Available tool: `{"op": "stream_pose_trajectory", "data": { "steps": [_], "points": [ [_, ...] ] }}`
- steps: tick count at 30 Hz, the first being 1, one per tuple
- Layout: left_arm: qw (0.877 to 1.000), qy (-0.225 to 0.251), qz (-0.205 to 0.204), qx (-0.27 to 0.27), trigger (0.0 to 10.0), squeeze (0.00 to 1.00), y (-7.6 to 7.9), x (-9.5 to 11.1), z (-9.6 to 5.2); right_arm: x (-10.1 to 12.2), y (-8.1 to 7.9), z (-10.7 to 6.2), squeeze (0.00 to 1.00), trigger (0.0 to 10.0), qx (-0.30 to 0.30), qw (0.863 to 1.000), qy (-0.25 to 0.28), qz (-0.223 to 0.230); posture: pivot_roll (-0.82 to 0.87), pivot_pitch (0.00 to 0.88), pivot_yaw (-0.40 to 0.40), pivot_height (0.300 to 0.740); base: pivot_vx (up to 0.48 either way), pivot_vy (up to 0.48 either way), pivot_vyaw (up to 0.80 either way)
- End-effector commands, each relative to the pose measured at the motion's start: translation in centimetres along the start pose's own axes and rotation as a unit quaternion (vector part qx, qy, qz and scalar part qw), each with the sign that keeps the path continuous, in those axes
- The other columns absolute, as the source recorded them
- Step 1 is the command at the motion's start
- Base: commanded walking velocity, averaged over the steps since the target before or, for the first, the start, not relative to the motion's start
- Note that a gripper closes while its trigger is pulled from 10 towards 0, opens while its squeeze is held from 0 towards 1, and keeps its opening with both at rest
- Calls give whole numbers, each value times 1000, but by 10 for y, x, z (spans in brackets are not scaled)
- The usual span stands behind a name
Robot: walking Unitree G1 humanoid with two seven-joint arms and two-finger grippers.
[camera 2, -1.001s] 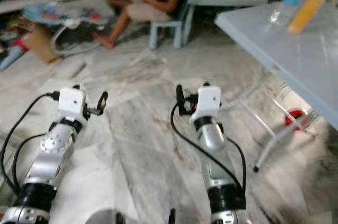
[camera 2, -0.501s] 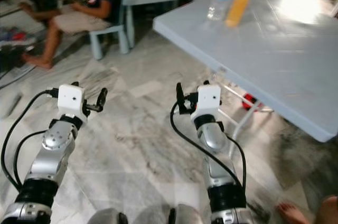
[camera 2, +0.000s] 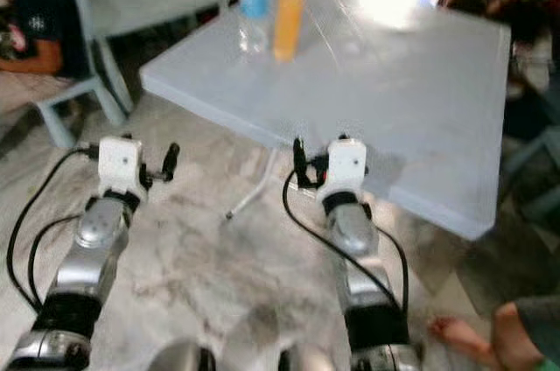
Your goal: Restocking fridge
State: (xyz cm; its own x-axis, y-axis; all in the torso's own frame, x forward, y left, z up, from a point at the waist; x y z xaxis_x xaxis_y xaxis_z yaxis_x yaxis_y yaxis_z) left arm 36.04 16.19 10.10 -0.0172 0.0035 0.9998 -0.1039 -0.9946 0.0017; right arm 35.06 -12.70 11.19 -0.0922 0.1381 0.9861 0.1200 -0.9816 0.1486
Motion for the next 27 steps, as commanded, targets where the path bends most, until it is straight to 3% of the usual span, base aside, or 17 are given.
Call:
{"op": "stream_pose_trajectory", "data": {
  "steps": [1, 27],
  "points": [
    [1000, 9, -13, -1, 10000, 0, 5, 3, 2, -1, 12, -1, 0, 10000, -15, 1000, 0, -6, -76, 71, -29, 740, 371, 304, 0],
    [999, 33, -16, -11, 10000, 0, 10, 13, 5, 2, 12, 0, 0, 10000, -18, 1000, 10, -22, -78, 76, -30, 740, 363, 314, -23]
  ]
}}
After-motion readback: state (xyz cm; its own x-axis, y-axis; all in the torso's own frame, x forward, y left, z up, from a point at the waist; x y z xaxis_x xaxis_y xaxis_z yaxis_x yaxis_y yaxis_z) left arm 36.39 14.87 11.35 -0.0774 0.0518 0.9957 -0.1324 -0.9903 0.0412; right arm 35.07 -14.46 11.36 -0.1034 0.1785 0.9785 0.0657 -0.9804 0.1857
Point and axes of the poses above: a point about 5 cm out from each wrist's last joint towards the gripper, its own z axis pointing out of the wrist towards the gripper, its own x axis along the axis of the wrist's last joint, y = z × x, the point moved 5 cm from there along z, pointing out of the wrist towards the gripper, and after that the axes turned 9 degrees about -z, right-handed, at the moved point
